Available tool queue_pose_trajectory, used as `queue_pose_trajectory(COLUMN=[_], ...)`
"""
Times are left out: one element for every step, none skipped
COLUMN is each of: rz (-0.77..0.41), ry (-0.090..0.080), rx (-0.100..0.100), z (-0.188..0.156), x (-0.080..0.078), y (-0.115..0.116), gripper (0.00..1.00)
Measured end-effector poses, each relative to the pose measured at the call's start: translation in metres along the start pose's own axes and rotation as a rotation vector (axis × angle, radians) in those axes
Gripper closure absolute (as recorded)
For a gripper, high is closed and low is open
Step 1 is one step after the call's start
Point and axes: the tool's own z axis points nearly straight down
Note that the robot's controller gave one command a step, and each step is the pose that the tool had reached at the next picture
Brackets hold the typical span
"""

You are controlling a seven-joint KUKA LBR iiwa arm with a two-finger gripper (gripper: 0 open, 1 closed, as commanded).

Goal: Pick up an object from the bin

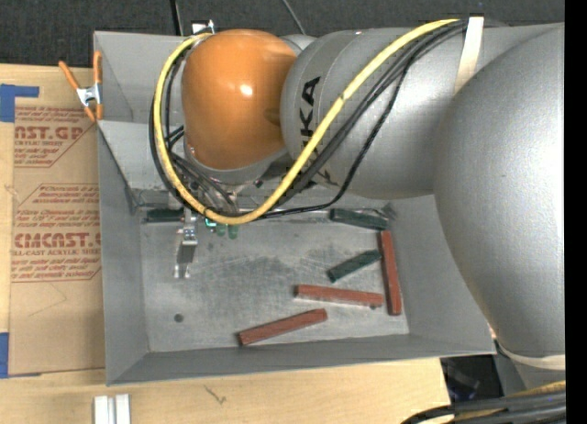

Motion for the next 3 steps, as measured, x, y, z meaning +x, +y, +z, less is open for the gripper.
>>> queue_pose_trajectory(rz=[0.002,0.272,0.338], ry=[-0.007,-0.011,-0.008], rx=[-0.001,-0.004,-0.002], z=[-0.004,0.026,0.068], x=[-0.002,-0.019,-0.024], y=[-0.001,-0.005,-0.007], gripper=[0.00,0.00,0.00])
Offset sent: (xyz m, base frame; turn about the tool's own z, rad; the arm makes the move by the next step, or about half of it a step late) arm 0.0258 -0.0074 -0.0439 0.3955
